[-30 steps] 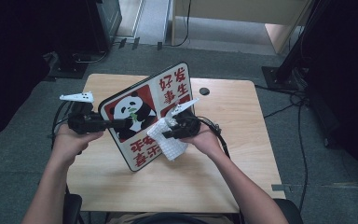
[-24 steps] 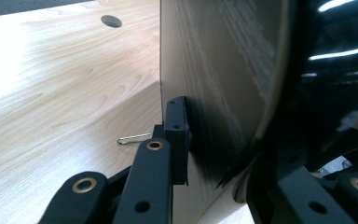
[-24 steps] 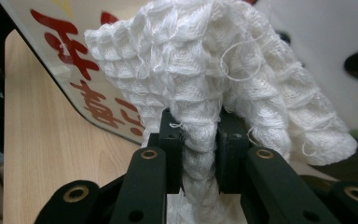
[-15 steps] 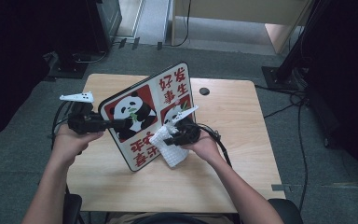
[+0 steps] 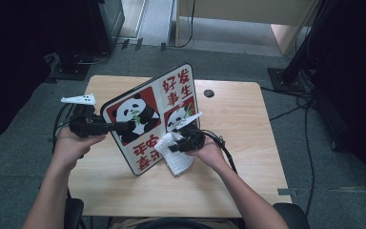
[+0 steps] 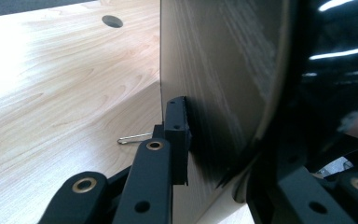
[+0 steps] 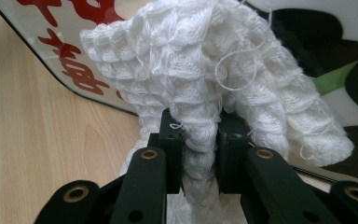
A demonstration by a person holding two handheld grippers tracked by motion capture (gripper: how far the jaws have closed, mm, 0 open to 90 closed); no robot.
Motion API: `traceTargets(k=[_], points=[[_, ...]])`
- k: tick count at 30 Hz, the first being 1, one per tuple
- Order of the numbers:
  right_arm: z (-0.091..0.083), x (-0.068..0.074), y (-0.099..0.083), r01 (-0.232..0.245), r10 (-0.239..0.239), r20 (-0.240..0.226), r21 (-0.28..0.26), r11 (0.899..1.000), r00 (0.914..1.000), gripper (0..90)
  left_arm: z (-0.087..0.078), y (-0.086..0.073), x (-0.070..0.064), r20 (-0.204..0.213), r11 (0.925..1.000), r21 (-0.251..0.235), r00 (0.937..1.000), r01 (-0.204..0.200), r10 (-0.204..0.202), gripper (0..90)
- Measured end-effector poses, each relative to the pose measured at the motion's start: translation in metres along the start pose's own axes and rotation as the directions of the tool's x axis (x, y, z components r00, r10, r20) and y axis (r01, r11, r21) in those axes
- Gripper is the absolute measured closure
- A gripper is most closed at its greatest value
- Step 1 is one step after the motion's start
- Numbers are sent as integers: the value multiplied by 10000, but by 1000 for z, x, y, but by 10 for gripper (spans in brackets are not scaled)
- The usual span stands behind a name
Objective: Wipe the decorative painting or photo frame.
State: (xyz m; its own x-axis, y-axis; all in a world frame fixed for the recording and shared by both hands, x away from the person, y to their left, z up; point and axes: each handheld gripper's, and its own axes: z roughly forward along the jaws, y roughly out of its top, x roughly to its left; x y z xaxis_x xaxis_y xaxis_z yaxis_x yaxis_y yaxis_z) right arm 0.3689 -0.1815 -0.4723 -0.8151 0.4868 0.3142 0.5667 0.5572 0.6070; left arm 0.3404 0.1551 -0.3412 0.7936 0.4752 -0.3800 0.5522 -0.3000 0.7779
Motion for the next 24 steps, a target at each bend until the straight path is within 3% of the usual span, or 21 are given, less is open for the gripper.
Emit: traceTargets(k=[12,24], points=[[-17,3,5,-289,284,-167,-283,9992,9995,783,0,0,1,27,10000,-31,10000,-8,8,765],[-46,21,28,64,-64,7,-780,9969,10000,783,0,-1,1,63,10000,-9,10000,-4,4,763]])
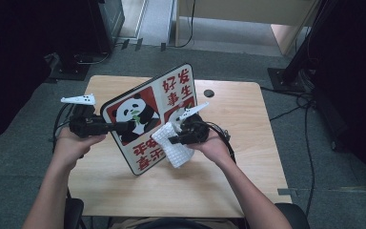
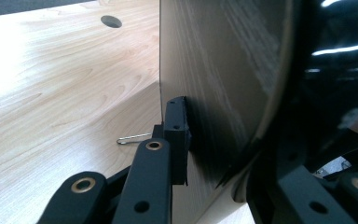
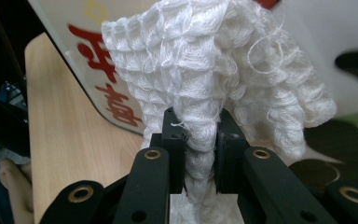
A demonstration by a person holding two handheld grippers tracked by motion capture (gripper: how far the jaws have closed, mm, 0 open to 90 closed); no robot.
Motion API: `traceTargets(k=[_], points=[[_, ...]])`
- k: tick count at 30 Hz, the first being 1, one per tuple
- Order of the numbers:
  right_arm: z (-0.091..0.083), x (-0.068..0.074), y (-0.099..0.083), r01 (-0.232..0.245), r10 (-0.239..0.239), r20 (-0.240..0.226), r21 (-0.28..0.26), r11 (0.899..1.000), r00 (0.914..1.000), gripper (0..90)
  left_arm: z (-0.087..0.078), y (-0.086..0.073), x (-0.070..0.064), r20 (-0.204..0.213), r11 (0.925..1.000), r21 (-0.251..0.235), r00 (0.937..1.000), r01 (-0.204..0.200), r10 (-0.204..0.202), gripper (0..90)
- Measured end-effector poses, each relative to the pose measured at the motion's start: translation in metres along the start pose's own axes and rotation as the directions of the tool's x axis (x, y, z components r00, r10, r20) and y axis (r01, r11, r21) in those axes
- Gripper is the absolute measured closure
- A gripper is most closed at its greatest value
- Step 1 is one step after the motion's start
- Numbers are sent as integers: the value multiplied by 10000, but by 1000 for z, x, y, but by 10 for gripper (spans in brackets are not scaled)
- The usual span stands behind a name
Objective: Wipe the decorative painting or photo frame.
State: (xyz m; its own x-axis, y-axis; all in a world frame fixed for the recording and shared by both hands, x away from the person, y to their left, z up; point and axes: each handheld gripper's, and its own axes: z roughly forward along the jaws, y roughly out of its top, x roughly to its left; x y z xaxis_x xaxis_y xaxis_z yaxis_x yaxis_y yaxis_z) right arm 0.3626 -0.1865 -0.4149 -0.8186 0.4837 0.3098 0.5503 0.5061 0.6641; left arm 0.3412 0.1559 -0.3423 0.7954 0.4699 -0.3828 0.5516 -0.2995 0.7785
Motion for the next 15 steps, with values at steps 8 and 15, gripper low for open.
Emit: traceTargets(k=[8,15], points=[[-21,14,33,527,-527,2,-259,9983,9986,783,0,1,-1,-30,10000,66,10000,-9,9,764],[-35,24,66,863,-864,-47,-210,9961,9962,783,0,1,0,-11,10000,57,10000,-12,12,764]])
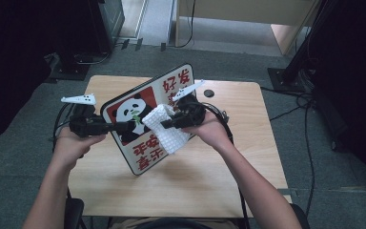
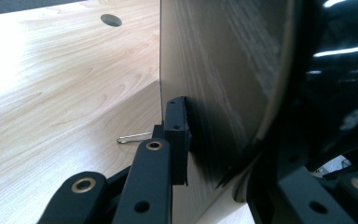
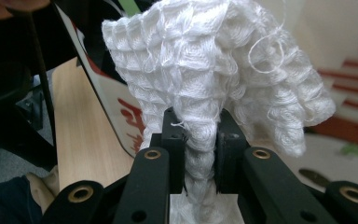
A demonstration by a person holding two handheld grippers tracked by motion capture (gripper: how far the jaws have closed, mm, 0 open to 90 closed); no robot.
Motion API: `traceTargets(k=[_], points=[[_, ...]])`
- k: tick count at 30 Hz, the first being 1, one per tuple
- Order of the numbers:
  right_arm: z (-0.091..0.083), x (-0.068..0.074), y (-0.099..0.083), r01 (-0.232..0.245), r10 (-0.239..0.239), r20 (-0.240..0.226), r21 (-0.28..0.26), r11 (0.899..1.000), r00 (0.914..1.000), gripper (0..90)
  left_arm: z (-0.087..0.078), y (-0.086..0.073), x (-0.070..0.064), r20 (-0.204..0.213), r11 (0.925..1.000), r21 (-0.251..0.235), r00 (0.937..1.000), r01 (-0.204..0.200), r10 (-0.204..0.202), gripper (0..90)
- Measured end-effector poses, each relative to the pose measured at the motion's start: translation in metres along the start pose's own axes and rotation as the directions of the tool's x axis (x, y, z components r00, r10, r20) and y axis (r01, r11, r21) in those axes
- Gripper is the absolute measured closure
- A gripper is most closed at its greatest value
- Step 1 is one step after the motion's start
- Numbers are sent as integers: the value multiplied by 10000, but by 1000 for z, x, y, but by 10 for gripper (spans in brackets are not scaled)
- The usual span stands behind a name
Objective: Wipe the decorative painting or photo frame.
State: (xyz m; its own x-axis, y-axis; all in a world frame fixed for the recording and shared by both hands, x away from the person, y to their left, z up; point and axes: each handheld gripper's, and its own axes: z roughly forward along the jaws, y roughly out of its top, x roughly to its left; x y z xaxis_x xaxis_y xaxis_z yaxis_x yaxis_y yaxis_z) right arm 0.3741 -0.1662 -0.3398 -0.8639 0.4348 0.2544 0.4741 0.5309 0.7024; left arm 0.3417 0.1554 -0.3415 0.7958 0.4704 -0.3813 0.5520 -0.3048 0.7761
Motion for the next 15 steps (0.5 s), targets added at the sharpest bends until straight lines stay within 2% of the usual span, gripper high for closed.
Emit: traceTargets(k=[3,8,15], points=[[-5,4,13,82,-83,-64,-141,9999,9999,783,0,0,0,-1,10000,0,10000,-7,7,764],[-12,11,34,462,-460,106,-162,9988,9989,782,0,0,0,-2,10000,6,10000,6,-6,764],[-21,17,58,700,-696,159,-282,9971,9974,781,0,0,0,17,10000,-48,10000,53,-52,764]])
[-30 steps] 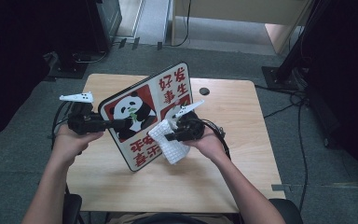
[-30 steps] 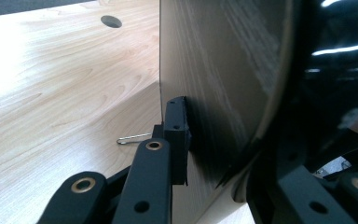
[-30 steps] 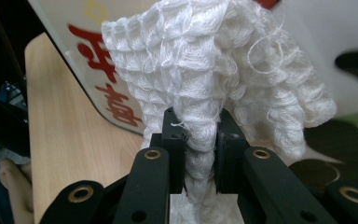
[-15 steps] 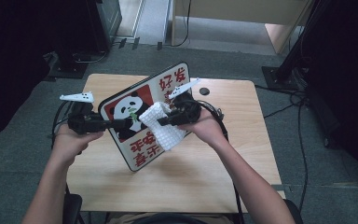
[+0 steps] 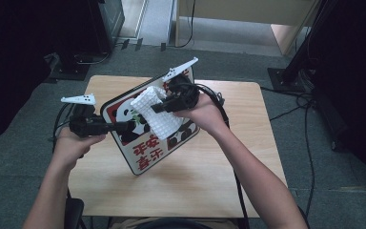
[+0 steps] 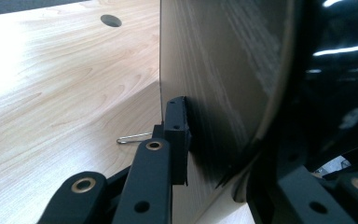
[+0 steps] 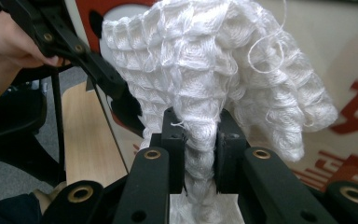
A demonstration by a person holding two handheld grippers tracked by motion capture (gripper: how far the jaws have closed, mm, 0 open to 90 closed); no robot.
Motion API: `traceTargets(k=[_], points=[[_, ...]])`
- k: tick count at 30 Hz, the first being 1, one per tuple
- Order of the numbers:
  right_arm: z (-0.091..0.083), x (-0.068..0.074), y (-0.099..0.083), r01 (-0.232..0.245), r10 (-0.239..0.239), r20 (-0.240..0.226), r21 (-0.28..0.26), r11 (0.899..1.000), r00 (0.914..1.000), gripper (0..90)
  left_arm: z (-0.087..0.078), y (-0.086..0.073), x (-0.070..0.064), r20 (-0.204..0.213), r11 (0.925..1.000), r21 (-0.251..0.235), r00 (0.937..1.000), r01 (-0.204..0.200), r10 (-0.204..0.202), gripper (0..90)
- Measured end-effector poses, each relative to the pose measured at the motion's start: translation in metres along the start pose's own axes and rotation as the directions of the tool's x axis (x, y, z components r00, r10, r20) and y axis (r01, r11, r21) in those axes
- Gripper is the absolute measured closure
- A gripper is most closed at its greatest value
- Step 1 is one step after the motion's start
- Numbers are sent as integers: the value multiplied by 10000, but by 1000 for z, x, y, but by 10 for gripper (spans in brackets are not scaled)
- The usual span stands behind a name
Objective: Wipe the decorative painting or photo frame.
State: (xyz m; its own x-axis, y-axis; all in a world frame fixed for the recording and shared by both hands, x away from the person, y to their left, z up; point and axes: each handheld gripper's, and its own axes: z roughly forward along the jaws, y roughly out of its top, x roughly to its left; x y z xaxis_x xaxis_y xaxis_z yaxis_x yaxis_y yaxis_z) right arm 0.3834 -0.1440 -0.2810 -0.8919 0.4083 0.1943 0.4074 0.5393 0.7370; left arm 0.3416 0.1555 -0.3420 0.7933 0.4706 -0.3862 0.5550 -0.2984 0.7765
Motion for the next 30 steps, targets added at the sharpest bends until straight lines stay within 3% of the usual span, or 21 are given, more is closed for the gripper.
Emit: traceTargets(k=[12,30], points=[[3,5,26,77,-76,54,-100,9999,10000,779,0,0,0,-58,10000,-14,10000,-6,6,769],[14,3,21,80,-81,-97,-113,9999,9999,767,-1,0,2,5,10000,-2,10000,44,-44,769]])
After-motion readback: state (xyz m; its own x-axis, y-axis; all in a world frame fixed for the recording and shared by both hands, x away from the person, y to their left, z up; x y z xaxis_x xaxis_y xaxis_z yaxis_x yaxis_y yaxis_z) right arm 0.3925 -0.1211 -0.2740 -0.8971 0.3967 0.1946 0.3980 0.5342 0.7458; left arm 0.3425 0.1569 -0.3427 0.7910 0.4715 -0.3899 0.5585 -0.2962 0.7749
